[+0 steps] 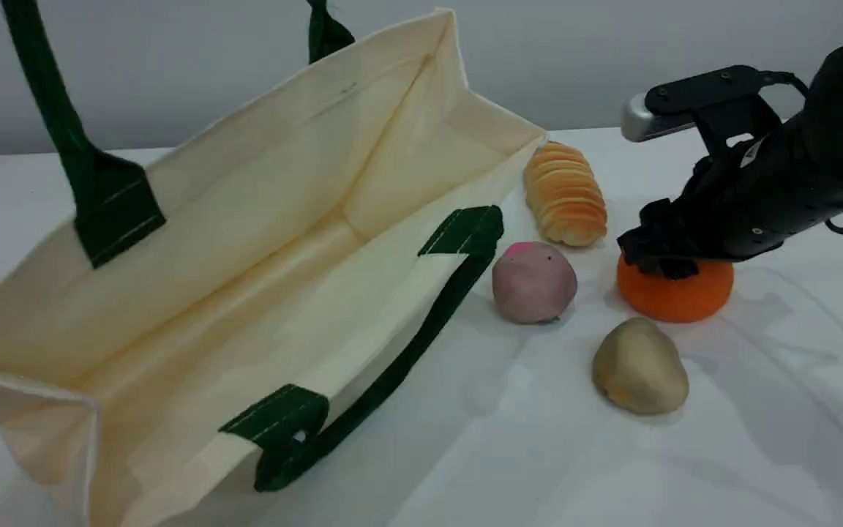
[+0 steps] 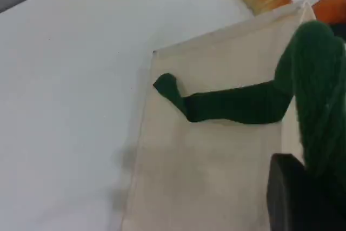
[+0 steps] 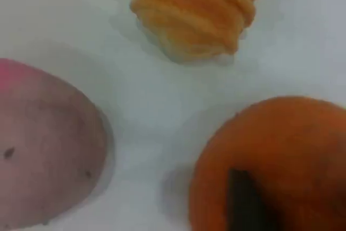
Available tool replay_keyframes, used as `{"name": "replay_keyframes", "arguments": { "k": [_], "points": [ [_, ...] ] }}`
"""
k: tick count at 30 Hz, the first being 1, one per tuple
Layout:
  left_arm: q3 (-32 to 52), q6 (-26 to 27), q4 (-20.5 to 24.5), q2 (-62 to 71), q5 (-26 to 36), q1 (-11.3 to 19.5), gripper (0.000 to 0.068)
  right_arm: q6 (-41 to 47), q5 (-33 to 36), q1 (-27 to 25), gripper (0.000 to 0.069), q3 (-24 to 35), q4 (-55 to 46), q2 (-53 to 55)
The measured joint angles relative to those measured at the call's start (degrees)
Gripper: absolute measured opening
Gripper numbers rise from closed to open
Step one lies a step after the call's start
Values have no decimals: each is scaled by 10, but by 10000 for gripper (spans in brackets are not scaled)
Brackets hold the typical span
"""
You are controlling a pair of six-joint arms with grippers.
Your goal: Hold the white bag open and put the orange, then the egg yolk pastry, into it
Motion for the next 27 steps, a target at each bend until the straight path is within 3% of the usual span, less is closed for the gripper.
{"name": "replay_keyframes", "arguments": {
  "k": [4, 7, 14, 27],
  "points": [
    [0, 0, 0, 0, 0, 0, 68, 0, -6, 0, 99, 0, 2, 0],
    [0, 1, 0, 0, 0, 0, 68, 0, -9, 0, 34, 0, 4, -1],
    [0, 2, 2, 0, -2, 0, 68, -19, 63, 0, 26, 2, 5, -48],
    [0, 2, 2, 0, -2, 0, 68, -13, 298, 2, 26, 2, 13, -282]
  ]
}}
